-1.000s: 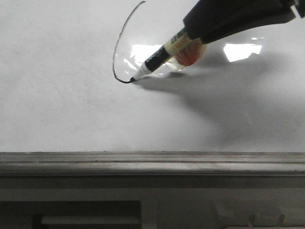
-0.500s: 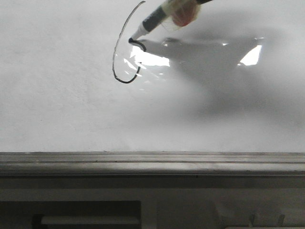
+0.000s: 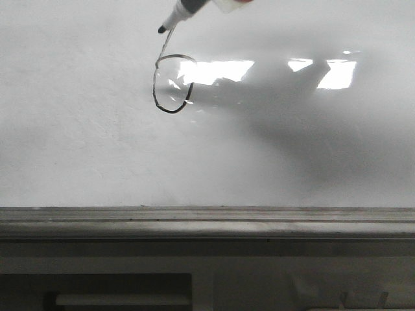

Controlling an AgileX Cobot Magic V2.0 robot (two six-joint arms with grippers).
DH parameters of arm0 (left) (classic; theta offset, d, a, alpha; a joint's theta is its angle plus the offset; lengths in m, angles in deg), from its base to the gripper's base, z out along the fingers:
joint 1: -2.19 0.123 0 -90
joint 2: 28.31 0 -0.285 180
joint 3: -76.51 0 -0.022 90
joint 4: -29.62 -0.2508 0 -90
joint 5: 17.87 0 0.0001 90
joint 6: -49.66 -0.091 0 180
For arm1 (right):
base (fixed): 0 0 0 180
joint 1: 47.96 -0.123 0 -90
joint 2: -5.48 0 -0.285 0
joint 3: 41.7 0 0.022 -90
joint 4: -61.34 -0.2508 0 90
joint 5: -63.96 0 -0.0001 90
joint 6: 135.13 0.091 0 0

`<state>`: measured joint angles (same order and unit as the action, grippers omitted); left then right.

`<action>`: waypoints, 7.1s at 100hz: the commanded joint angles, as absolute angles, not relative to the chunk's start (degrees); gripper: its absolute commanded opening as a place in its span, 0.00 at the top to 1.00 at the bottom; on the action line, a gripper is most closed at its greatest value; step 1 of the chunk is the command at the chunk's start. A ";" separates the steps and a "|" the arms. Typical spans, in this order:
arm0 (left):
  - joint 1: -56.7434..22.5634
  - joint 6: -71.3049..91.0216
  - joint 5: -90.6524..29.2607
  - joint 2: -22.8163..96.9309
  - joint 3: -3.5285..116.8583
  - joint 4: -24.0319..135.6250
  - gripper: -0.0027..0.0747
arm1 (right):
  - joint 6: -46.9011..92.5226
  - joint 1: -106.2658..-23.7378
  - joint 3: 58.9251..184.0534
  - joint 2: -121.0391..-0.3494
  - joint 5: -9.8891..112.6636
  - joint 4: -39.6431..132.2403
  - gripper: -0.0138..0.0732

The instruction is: Write number 6 on whiteboard

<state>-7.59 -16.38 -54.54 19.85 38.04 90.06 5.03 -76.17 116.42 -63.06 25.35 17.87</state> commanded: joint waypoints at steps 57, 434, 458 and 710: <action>-37.91 -29.99 -44.37 38.07 42.67 101.44 0.30 | 4.09 -75.37 118.43 -61.95 17.74 16.55 0.89; -40.21 -36.90 -5.23 12.88 30.40 123.58 0.41 | 3.52 -63.32 104.27 -38.72 33.79 16.46 0.82; -40.21 -39.66 -7.93 0.59 21.21 123.58 0.99 | 2.22 -63.32 89.00 -22.92 48.86 16.46 0.92; 0.38 40.81 -15.54 -22.63 -2.80 34.68 0.99 | 2.22 -63.32 74.33 -3.97 50.40 16.46 0.92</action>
